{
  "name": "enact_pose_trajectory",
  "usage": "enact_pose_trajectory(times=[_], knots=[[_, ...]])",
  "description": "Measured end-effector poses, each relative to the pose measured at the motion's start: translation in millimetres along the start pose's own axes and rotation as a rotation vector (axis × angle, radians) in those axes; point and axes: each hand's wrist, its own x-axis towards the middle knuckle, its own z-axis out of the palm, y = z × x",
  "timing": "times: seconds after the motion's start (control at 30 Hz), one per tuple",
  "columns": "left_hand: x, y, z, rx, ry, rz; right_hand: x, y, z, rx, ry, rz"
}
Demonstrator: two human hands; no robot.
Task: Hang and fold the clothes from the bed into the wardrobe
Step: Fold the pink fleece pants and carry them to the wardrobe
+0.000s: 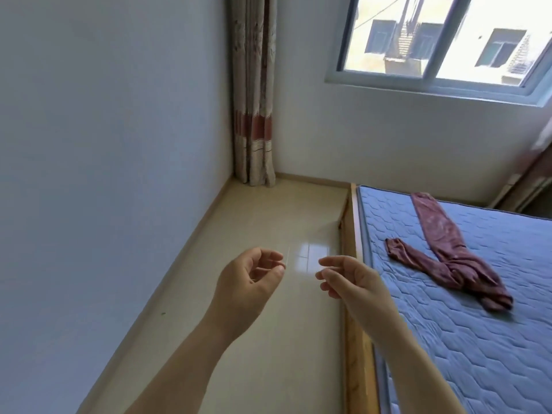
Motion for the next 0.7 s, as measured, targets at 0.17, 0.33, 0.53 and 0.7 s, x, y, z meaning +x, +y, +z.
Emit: enact_pose_trajectory(times=[0.17, 0.33, 0.53, 0.7], knots=[[89.4, 7.0, 47.0, 0.028, -0.109, 0.048, 66.1, 8.9, -44.0, 0.04, 0.13, 0.012], [173.0, 19.3, 98.2, 0.011, -0.23, 0.09, 134.1, 14.4, -88.8, 0.042, 0.243, 0.037], [270.1, 14.4, 145.7, -0.021, -0.357, 0.095, 208.7, 37.1, -124.5, 0.025, 0.363, 0.091], [364.9, 2.5, 177.8, -0.032, -0.507, 0.156, 274.8, 55.4, -140.3, 0.034, 0.49, 0.13]])
